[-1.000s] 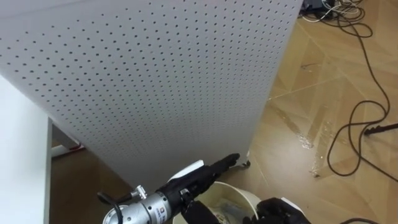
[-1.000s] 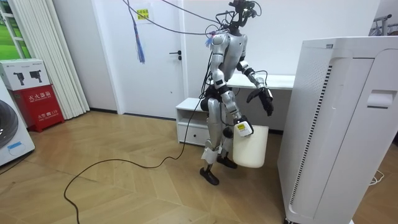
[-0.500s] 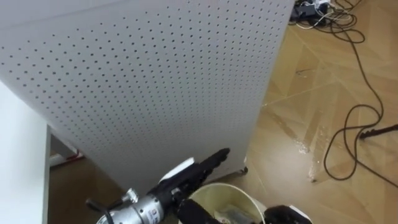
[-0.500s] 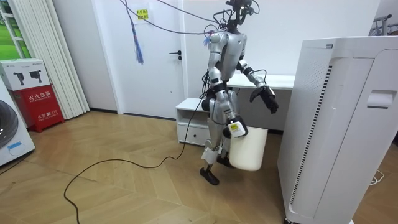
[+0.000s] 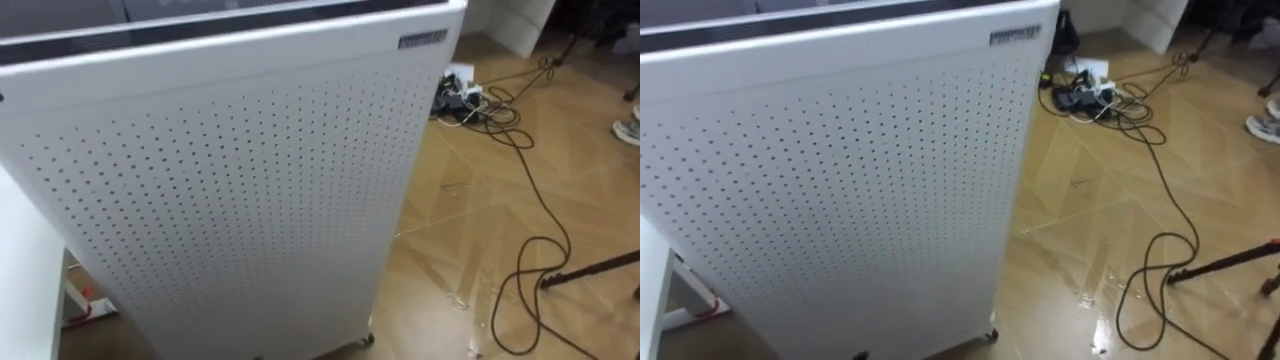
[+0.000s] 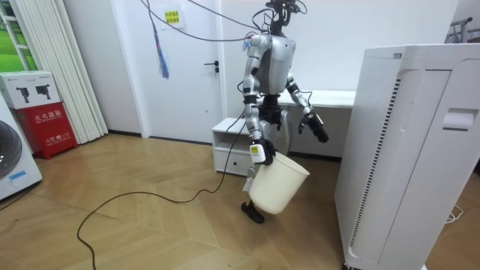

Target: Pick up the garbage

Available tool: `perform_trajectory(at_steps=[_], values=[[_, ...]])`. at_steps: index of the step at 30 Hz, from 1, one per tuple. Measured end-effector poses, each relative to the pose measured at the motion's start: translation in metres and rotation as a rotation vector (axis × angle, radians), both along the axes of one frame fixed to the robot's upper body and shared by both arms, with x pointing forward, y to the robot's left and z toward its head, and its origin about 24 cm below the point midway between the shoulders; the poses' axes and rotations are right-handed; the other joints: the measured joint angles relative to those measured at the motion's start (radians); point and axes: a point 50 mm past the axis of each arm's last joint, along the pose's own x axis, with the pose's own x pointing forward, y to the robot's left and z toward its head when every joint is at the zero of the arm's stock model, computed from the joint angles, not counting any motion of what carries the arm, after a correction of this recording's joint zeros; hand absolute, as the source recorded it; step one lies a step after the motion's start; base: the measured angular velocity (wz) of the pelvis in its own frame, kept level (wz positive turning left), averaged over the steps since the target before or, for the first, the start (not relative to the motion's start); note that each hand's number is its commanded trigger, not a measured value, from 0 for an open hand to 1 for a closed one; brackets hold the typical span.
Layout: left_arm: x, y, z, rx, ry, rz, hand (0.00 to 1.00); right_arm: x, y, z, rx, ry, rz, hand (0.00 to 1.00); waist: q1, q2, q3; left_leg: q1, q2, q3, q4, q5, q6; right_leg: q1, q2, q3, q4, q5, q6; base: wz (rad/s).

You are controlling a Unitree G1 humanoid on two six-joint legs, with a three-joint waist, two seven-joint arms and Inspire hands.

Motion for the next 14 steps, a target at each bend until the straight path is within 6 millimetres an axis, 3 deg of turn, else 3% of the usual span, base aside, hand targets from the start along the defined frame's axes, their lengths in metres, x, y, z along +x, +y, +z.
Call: perform_trajectory(at_steps=[3, 7, 10, 14], values=[[-0.015, 0.010, -0.012, 0.029, 0.056, 0.075, 0.00, -0.007, 0.000, -0.002, 0.003, 0.013, -0.012, 1.00, 0.001, 0.006, 0.0001, 0.025, 0.003, 0.001, -0.011, -0.003, -0.004, 0.020, 0.004, 0.004, -0.002, 0.001, -0.001, -0.08], [-0.050, 0.026, -0.031, 0.041, 0.184, 0.265, 0.00, -0.021, 0.002, -0.006, 0.027, 0.040, -0.087, 1.00, 0.000, 0.011, -0.0005, 0.050, 0.002, -0.001, -0.026, -0.006, -0.007, 0.047, 0.007, 0.006, -0.020, 0.000, -0.001, 0.00], [-0.072, 0.026, -0.040, -0.013, 0.249, 0.442, 0.00, -0.031, 0.005, -0.010, 0.047, 0.065, -0.151, 1.00, 0.011, 0.008, -0.0029, 0.064, 0.006, 0.018, -0.041, -0.009, -0.011, 0.053, 0.013, 0.022, -0.033, 0.001, -0.002, -0.15], [-0.100, 0.029, -0.050, -0.086, 0.346, 0.685, 0.00, -0.046, 0.006, -0.013, 0.070, 0.091, -0.254, 1.00, 0.023, 0.006, 0.0000, 0.094, 0.017, 0.025, -0.044, -0.023, -0.021, 0.079, 0.024, 0.030, -0.037, 0.002, -0.003, -0.12]])
